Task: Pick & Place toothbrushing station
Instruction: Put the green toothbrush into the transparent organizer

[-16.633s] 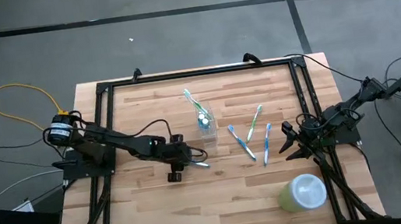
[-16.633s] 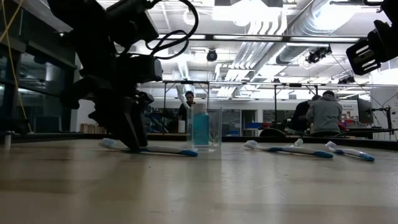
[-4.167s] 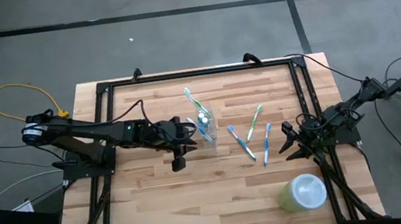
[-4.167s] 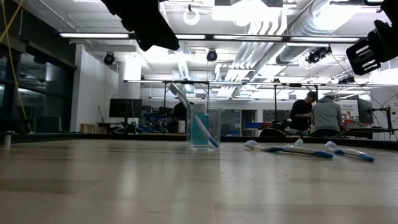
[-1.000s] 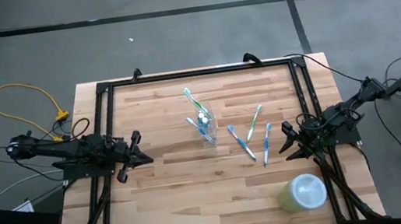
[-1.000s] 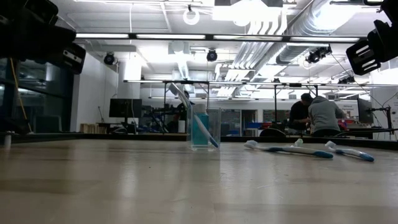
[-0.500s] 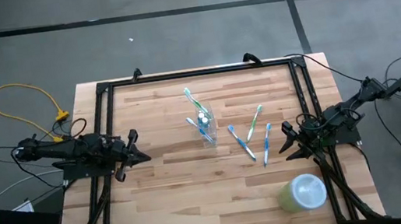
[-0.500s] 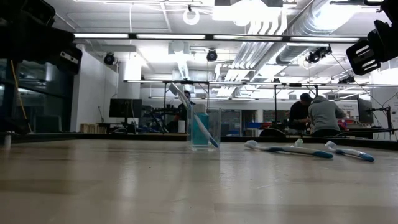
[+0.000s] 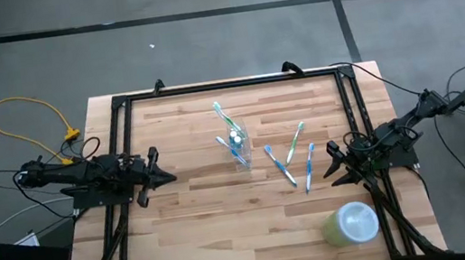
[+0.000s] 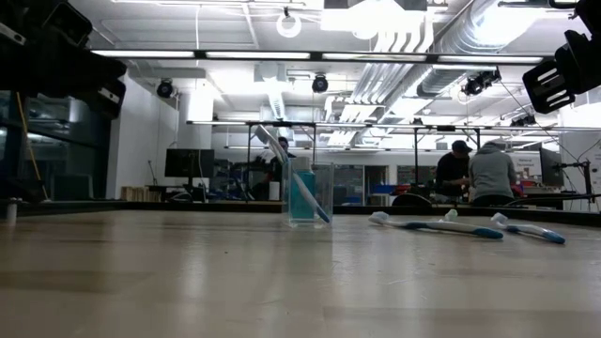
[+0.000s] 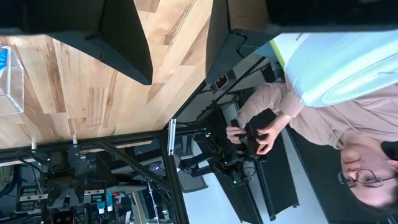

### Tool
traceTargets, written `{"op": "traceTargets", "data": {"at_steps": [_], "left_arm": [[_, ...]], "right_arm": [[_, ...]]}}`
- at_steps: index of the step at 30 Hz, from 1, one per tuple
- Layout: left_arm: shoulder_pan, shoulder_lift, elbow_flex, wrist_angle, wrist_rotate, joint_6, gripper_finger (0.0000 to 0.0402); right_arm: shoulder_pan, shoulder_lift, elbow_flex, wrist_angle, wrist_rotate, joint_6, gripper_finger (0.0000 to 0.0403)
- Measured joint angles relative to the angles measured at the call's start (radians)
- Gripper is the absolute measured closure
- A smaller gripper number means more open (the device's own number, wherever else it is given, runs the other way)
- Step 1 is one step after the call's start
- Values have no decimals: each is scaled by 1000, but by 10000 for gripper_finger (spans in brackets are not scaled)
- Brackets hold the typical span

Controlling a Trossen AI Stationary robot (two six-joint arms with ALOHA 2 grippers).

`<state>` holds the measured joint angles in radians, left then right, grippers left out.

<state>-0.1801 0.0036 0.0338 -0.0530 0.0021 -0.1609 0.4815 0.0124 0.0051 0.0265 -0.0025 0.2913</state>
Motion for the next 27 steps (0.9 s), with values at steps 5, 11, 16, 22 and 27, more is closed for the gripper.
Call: {"op": "traceTargets", "data": {"at_steps": [5, 11, 16, 22, 27], "left_arm": [[0, 0, 0, -1, 0, -12, 399], [0, 0, -1, 10, -2, -12, 399], [0, 1, -4, 113, -8, -12, 399], [0, 1, -4, 219, -7, -12, 399], [0, 0, -3, 231, -5, -12, 399]], "right_arm": [[0, 0, 0, 0, 0, 0, 261], [0, 0, 0, 0, 0, 0, 261], [0, 0, 0, 0, 0, 0, 261], [0, 0, 0, 0, 0, 0, 261], [0, 0, 0, 0, 0, 0, 261]]}}
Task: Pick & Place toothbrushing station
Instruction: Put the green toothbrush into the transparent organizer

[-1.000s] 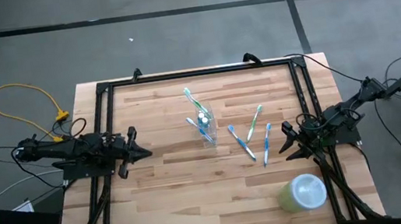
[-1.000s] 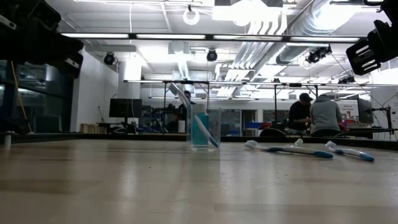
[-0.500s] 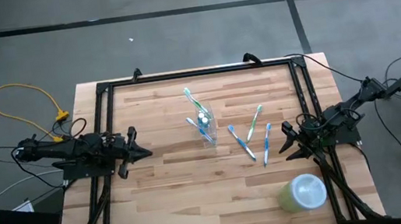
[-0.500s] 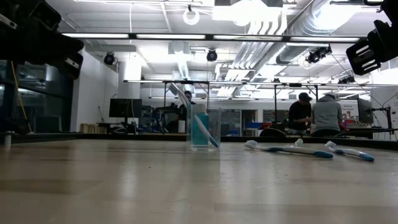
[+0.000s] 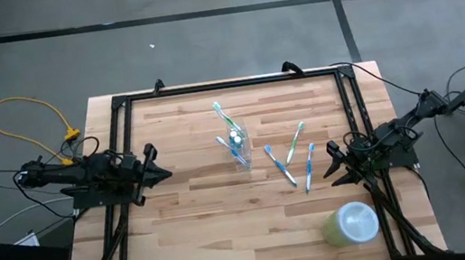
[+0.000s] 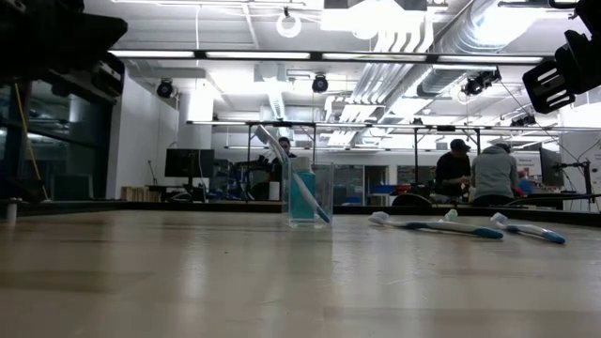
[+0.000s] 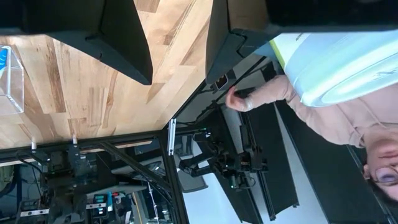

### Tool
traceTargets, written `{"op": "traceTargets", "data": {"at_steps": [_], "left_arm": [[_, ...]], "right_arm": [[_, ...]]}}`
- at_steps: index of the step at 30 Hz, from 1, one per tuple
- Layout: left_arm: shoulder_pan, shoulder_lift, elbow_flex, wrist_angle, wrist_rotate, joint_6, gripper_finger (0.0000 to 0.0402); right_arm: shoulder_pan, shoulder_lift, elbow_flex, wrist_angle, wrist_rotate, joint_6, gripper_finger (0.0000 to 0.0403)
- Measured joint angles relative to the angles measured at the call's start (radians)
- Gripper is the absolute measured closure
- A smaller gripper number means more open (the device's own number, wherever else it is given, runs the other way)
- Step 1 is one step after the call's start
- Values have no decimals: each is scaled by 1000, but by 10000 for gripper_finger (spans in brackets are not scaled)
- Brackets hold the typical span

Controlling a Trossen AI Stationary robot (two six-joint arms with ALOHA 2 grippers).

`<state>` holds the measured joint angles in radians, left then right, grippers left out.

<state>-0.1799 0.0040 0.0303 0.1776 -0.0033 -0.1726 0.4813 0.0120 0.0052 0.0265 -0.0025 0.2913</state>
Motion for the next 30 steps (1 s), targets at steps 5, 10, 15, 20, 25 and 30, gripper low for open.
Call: {"op": "traceTargets", "data": {"at_steps": [5, 10, 15, 20, 25, 30], "left_arm": [[0, 0, 0, 5, 1, 0, 399], [0, 0, 0, 6, 1, 0, 399], [0, 0, 1, 6, 1, 0, 399], [0, 0, 1, 7, 2, 0, 399], [0, 0, 1, 7, 2, 0, 399], [0, 0, 1, 7, 2, 0, 399]], "right_arm": [[0, 0, 0, 0, 0, 0, 261], [0, 0, 0, 0, 0, 0, 261], [0, 0, 0, 2, 0, 0, 261], [0, 0, 0, 9, 2, 0, 261], [0, 0, 0, 20, 132, 52, 261], [0, 0, 0, 54, 238, 105, 261]]}}
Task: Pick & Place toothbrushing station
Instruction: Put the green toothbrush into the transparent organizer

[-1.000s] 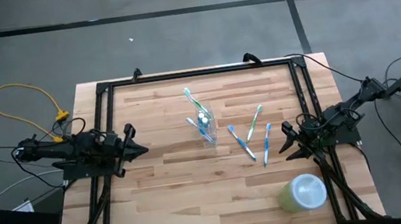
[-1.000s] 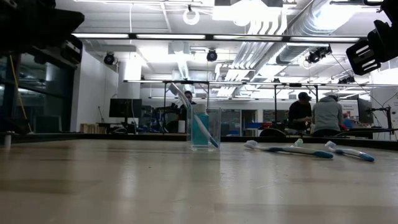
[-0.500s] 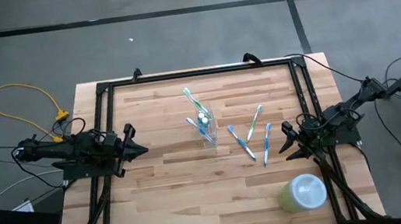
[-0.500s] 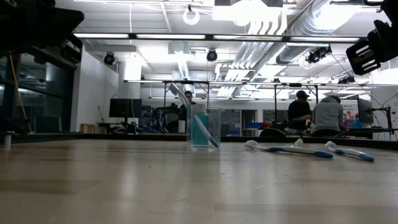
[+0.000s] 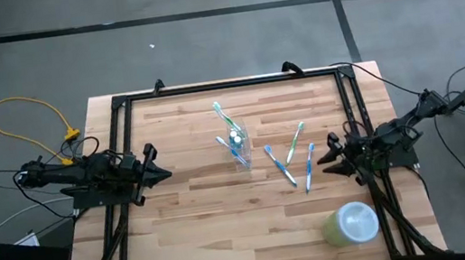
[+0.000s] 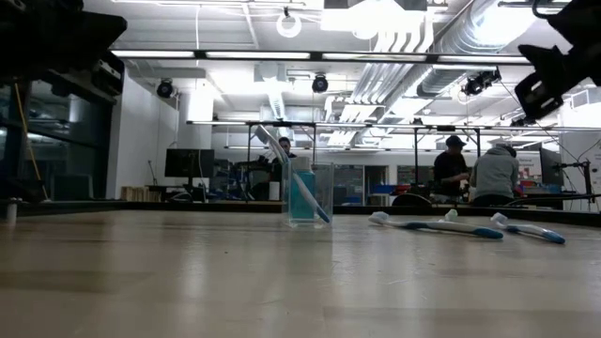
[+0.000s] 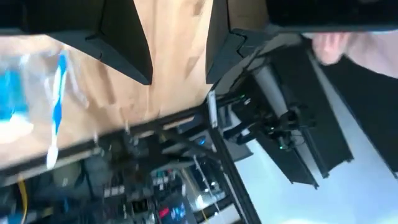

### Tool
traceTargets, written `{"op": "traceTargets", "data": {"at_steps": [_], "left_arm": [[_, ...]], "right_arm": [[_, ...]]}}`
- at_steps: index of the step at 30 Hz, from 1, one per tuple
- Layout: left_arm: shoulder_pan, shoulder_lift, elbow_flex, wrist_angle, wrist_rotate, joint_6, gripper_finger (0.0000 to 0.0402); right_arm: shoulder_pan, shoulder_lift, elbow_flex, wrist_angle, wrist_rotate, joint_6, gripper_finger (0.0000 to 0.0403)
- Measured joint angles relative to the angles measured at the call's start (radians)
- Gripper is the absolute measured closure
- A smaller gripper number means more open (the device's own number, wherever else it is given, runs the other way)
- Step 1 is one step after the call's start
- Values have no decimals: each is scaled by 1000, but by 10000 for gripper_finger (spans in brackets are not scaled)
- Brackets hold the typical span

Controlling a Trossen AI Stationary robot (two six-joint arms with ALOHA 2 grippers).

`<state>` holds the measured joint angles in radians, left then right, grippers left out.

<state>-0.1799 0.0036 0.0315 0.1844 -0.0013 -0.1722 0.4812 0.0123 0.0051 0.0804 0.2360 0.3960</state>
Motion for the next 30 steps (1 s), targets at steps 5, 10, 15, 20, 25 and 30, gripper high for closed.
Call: {"op": "traceTargets", "data": {"at_steps": [5, 10, 15, 20, 25, 30], "left_arm": [[0, 0, 0, 0, 0, 0, 399], [0, 0, 0, 0, 0, 0, 399], [0, 0, 0, 0, 0, 0, 399], [0, 0, 1, 1, 0, 0, 399], [0, 0, 1, 1, 0, 0, 399], [0, 0, 1, 1, 0, 0, 399]], "right_arm": [[0, 0, 18, 27, 20, -194, 261], [-1, 7, 85, -48, 113, -272, 261], [-21, 113, 203, -224, 140, -273, 261], [-52, 283, 316, -296, 136, -294, 261], [-111, 470, 413, -379, 136, -307, 261], [-183, 647, 470, -391, 125, -323, 261]]}}
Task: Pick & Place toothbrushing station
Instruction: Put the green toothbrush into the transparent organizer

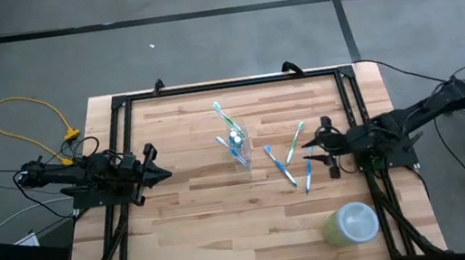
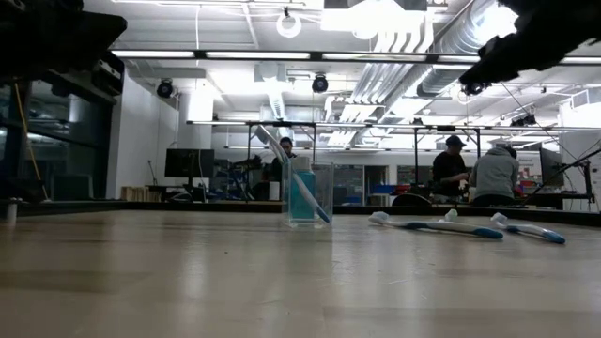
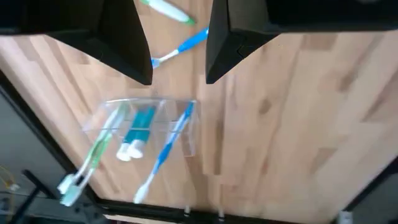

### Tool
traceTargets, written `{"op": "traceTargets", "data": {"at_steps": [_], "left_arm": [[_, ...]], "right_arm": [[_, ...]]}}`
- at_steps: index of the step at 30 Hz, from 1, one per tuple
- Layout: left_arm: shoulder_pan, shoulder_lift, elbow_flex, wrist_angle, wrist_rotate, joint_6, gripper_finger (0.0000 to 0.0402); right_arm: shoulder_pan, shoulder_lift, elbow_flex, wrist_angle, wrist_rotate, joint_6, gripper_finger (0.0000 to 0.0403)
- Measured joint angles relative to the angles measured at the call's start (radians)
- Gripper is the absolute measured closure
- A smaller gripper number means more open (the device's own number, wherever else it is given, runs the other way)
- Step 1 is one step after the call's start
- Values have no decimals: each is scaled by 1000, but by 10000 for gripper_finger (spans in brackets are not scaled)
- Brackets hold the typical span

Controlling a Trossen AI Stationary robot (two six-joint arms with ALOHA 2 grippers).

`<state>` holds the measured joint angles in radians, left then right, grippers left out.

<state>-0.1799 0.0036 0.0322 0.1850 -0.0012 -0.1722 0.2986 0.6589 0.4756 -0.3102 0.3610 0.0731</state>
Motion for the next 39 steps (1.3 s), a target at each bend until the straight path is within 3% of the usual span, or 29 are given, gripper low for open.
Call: {"op": "traceTargets", "data": {"at_steps": [6, 9, 15, 22, 30, 39], "left_arm": [[0, 0, 0, 0, 0, 0, 399], [0, 0, 0, 0, 0, 0, 399], [0, 0, 0, 0, 0, 0, 399], [0, 0, 0, 0, 0, 0, 399], [0, 0, 0, 0, 0, 0, 399], [0, 0, 0, 0, 0, 0, 399]], "right_arm": [[-87, 142, 107, -27, -4, -36, 261], [-131, 199, 186, -125, -8, -52, 261], [-233, 331, 317, -315, -124, -108, 261], [-314, 480, 365, -429, -240, -262, 261], [-383, 637, 415, -450, -262, -444, 261], [-450, 818, 471, -501, -293, -517, 261]]}}
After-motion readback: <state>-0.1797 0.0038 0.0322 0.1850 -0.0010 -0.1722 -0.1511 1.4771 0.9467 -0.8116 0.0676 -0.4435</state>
